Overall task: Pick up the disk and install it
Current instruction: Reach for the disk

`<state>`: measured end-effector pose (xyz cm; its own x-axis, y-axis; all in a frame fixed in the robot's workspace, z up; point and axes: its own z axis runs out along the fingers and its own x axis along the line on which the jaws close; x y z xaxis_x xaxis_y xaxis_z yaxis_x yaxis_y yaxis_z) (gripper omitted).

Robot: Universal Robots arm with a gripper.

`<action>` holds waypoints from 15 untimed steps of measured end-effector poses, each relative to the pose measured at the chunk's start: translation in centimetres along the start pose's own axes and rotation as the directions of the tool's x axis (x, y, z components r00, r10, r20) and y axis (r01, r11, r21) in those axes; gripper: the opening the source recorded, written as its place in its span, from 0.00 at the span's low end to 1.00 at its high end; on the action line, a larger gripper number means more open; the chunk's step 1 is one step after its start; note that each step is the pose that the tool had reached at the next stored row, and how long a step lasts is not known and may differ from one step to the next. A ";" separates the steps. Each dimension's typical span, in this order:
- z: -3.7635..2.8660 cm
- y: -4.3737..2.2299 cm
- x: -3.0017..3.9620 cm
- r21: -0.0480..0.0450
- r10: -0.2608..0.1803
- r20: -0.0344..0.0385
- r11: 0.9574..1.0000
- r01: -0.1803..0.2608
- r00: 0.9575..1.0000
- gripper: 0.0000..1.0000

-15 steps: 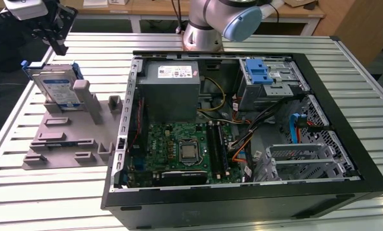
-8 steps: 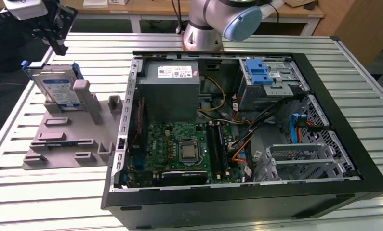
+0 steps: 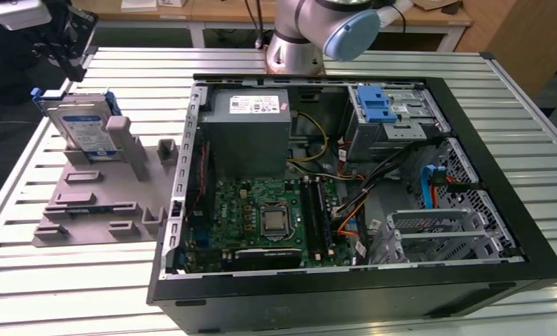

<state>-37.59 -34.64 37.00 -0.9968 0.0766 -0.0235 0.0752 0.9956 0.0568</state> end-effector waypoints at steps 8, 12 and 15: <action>0.04 -0.03 0.45 0.000 0.000 0.000 1.000 0.000 1.000 0.11; 0.05 -0.12 2.16 0.000 0.000 0.000 1.000 0.000 1.000 0.11; 0.06 -0.14 3.28 0.000 0.000 0.000 1.000 0.000 1.000 0.11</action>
<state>-40.86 -34.53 36.86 -0.9968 0.0766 -0.0234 0.0751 0.9956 0.0568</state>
